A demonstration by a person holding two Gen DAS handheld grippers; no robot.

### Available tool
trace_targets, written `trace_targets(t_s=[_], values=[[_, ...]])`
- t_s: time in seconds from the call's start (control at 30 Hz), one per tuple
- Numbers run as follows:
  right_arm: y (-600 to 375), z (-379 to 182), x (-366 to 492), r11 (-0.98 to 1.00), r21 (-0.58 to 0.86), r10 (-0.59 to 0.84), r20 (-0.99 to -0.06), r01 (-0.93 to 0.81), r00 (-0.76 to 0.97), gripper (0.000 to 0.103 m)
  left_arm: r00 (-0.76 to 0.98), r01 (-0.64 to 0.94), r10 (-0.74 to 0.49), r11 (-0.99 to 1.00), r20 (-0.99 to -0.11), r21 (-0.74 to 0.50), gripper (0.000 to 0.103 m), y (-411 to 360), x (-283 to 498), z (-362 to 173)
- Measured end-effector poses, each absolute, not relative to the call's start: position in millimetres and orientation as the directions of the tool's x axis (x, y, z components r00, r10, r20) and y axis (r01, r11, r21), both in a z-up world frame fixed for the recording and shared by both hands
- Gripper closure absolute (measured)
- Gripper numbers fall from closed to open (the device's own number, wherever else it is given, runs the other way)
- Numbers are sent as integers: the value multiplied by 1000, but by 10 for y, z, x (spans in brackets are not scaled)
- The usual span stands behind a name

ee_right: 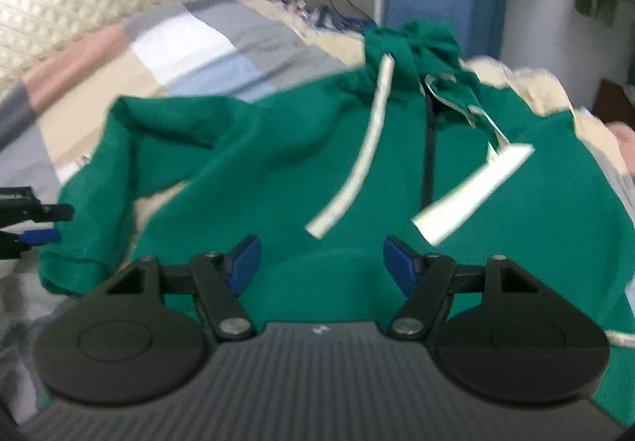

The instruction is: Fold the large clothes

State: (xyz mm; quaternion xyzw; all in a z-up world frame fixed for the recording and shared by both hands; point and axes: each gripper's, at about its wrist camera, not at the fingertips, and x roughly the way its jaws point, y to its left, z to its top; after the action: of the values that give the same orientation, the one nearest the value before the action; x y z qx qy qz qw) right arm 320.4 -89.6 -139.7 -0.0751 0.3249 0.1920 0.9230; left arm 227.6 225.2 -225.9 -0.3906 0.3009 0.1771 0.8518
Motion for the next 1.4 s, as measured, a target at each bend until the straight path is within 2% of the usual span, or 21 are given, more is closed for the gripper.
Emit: trace_targets(t_s=[0.1, 0.2, 0.23, 0.3, 0.33, 0.4, 0.47, 0.67, 0.77, 0.93, 1.07, 1.2, 1.4], values=[[-1003, -1448, 3183, 933, 33, 288, -666, -359, 688, 33, 768, -526, 48, 617, -639, -585, 33, 2254, 2293, -2276], [-1079, -1452, 3117, 945, 17, 254, -669, -327, 698, 33, 779, -514, 28, 602, -626, -612, 34, 2265, 2303, -2298], [-1115, -1455, 3101, 950, 20, 244, -671, -312, 701, 33, 782, -511, 23, 597, -623, -619, 35, 2271, 2302, -2306], [-1209, -1451, 3045, 962, 48, 229, -673, -268, 703, 33, 783, -504, 9, 594, -621, -627, 44, 2274, 2306, -2322], [-1248, -1458, 3026, 968, 58, 219, -677, -245, 703, 33, 781, -502, 1, 597, -625, -626, 56, 2271, 2318, -2337], [-1309, -1472, 2952, 976, 66, 196, -682, -207, 705, 33, 772, -499, -17, 602, -635, -623, 90, 2255, 2349, -2368], [-1344, -1472, 2880, 980, 71, 183, -684, -184, 706, 33, 763, -515, 6, 611, -647, -601, 98, 2248, 2342, -2377], [-1467, -1345, 2769, 977, 140, 212, -646, -159, 734, 33, 787, -532, 134, 641, -602, -553, 101, 2318, 2192, -2142], [-1513, -1274, 2756, 981, 118, 192, -615, -152, 765, 33, 800, -531, 209, 682, -562, -503, 101, 2353, 2201, -1852], [-1648, -1248, 2750, 983, 115, 184, -594, -145, 783, 33, 839, -460, 302, 838, -452, -294, 101, 2204, 2400, -1081], [-1814, -1235, 2772, 969, 206, 233, -584, -136, 778, 33, 891, -329, 280, 940, -357, -85, 101, 1816, 2624, -430], [-1965, -1188, 2775, 953, 275, 264, -558, -125, 787, 33, 930, -159, 192, 979, -314, 128, 101, 1175, 2874, 122], [-2243, -1135, 2744, 931, 352, 280, -518, -97, 808, 33, 955, 82, -2, 962, -295, 261, 101, -26, 3032, 464]])
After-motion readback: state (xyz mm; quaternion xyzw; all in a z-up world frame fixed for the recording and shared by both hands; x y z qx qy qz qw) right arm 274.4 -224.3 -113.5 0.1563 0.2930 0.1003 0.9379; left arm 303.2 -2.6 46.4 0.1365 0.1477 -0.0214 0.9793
